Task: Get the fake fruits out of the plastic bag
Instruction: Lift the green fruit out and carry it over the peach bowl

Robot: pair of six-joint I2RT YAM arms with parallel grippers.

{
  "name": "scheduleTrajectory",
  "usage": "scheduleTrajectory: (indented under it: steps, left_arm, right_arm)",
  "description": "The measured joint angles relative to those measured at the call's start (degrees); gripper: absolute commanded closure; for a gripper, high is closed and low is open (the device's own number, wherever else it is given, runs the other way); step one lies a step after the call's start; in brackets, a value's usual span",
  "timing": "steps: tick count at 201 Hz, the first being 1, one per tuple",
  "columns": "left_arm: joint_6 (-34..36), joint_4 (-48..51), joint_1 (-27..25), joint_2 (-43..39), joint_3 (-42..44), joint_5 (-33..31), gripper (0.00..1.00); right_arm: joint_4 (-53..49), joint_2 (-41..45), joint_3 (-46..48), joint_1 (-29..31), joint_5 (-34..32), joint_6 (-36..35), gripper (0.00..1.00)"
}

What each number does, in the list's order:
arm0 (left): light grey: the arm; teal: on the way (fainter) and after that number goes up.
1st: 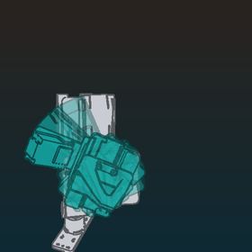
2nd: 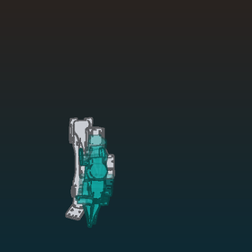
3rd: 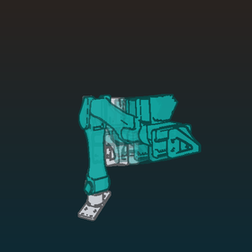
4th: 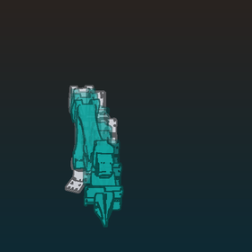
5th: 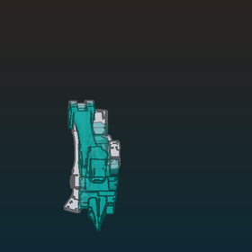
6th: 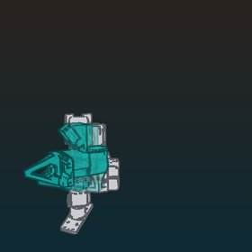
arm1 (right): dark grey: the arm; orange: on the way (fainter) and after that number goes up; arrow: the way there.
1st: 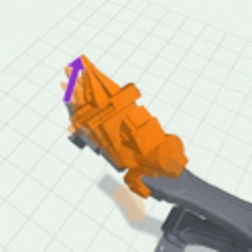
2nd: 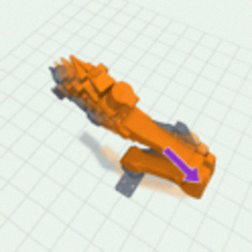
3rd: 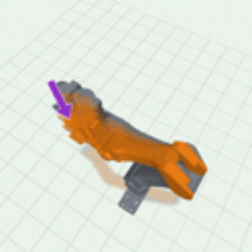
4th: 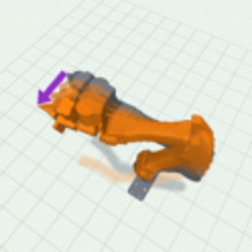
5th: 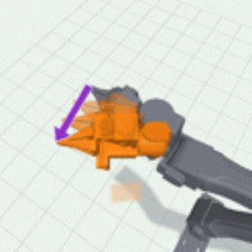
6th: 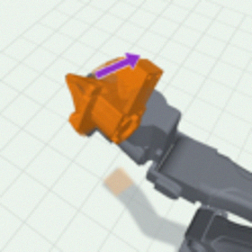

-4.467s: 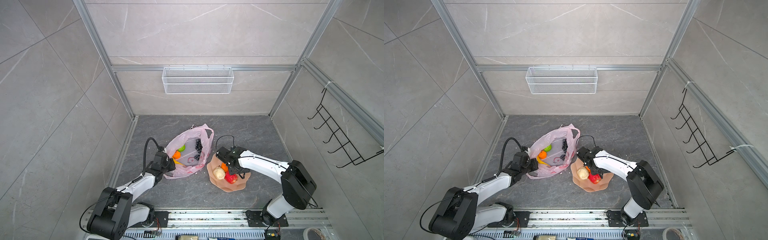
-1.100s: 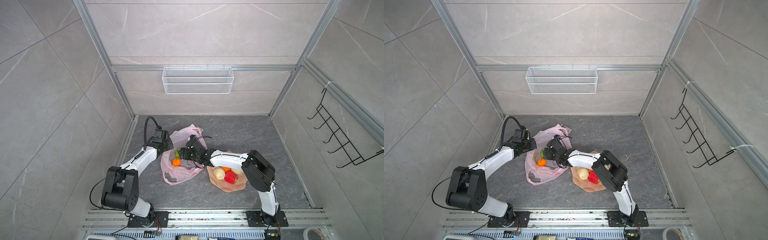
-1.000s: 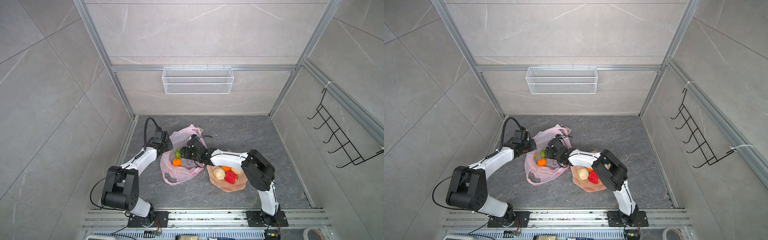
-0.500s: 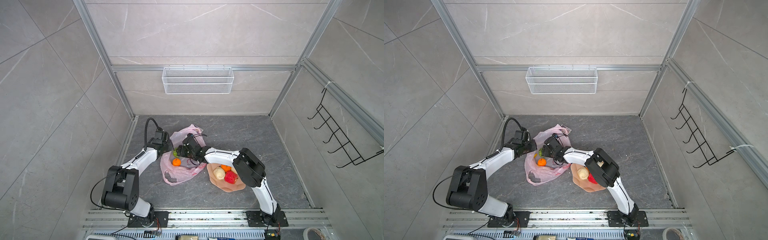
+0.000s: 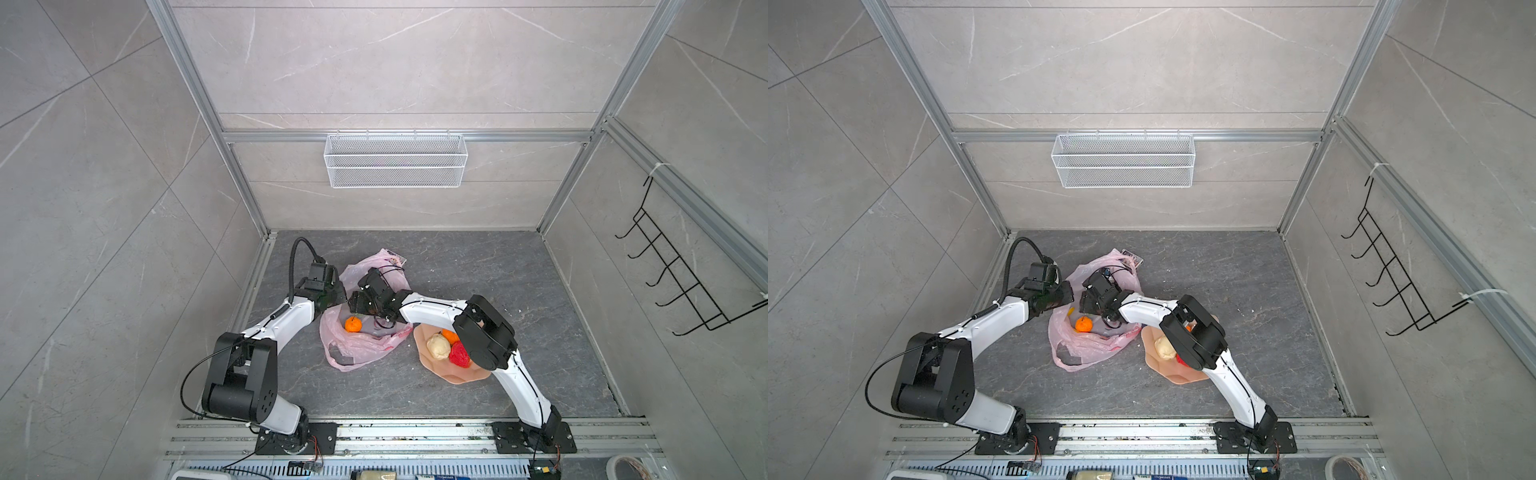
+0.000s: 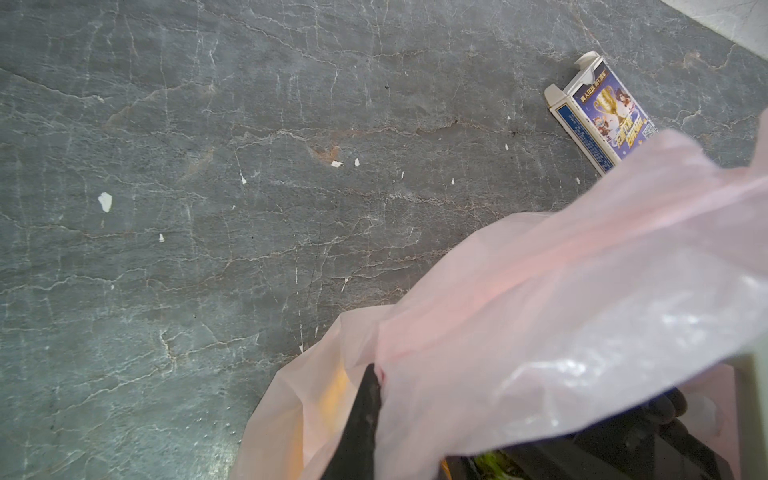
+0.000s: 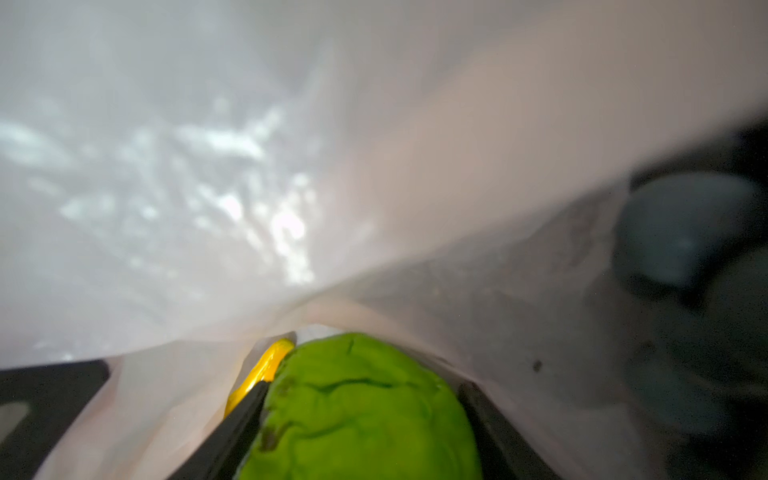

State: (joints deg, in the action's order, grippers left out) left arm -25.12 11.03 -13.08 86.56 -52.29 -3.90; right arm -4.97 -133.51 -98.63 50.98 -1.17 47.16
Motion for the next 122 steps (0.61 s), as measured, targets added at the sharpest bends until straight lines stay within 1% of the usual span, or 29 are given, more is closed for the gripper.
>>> scheduleTrajectory:
  steps: [36, 60, 89, 122]
  left_arm:
    - [-0.07, -0.83, 0.0, -0.35, 1.77, -0.37, 0.92]
    - [-0.42, -0.66, -0.02, -0.76, 3.58, -1.07, 0.93]
    - [-0.46, -0.85, -0.04, -0.79, 3.91, -1.95, 0.93]
    - [-0.44, -2.08, -0.04, -1.55, 5.18, -1.92, 0.93]
  right_arm:
    - [-2.6, 0.98, -0.04, 0.31, -0.76, -2.29, 0.37]
    - [-5.97, 3.82, 0.2, 1.07, -1.81, -4.85, 0.38]
    - [-8.15, 11.19, 3.52, 1.81, -2.47, -7.41, 0.38]
    - [-10.99, 22.67, 9.92, 1.84, -4.55, -10.12, 0.38]
